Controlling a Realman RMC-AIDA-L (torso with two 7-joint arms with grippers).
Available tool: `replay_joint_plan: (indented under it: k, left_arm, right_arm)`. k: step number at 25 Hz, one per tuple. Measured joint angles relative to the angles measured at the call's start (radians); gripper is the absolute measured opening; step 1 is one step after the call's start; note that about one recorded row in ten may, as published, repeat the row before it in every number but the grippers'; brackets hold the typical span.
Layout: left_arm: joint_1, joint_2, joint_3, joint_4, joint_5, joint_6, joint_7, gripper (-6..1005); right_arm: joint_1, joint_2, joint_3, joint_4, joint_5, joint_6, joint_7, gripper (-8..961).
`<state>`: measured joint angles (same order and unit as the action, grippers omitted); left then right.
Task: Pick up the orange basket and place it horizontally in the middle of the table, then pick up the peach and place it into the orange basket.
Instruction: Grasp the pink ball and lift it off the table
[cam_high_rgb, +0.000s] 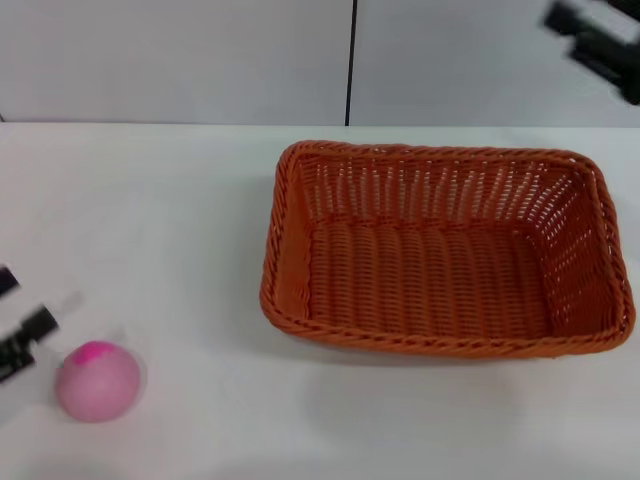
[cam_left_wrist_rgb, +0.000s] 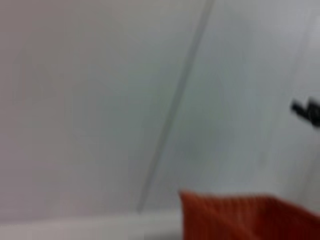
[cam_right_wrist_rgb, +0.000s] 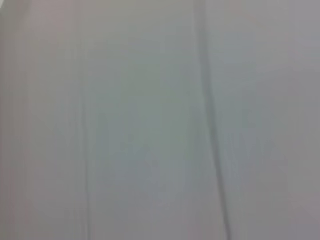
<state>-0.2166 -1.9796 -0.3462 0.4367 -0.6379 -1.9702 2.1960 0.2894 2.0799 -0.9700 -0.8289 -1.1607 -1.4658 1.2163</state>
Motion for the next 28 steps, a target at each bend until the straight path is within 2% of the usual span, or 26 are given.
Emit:
replay_joint_plan:
  k: [1,2,3,7,9,10,11,14,26,28]
  left_arm:
    - [-0.005,-0.004,0.083,0.047,0.002,-0.001,-0.015,745]
    - [-0.005,-0.006,0.105,0.057,0.003,-0.001,-0.021,745]
    - [-0.005,-0.008,0.136,0.07,0.004,-0.001,-0.031,744]
    - [-0.003,-0.023,0.25,0.1,0.004,0.02,-0.026,743]
    - [-0.004,-0.029,0.263,0.107,0.004,0.028,-0.018,742]
    - [-0.008,-0.051,0.289,0.13,0.003,0.061,0.011,741]
    - [-0.01,-0.065,0.298,0.144,0.003,0.086,0.031,741]
    - [-0.015,-0.082,0.302,0.139,-0.002,0.156,0.081,740]
    - [-0.018,-0.079,0.296,0.094,-0.01,0.255,0.153,735]
    - [-0.017,-0.079,0.295,0.095,-0.011,0.265,0.153,696]
  right_arm:
    - [-0.016,-0.002,0.007,0.042,0.048,-0.035,-0.012,610]
    - [-0.04,-0.004,0.027,0.116,0.117,-0.099,-0.026,610]
    - [-0.04,-0.004,0.027,0.116,0.117,-0.099,-0.026,610]
    - [-0.063,-0.003,0.117,0.248,0.153,-0.239,-0.029,610]
    - [-0.065,-0.003,0.129,0.264,0.154,-0.258,-0.029,610]
    - [-0.072,-0.003,0.145,0.285,0.155,-0.29,-0.029,610]
    - [-0.072,-0.003,0.145,0.285,0.155,-0.29,-0.029,610]
    - [-0.083,-0.002,0.147,0.289,0.154,-0.31,-0.029,611]
    - [-0.098,-0.004,0.148,0.312,0.151,-0.32,-0.029,610]
    - [-0.099,-0.004,0.148,0.313,0.15,-0.318,-0.029,610]
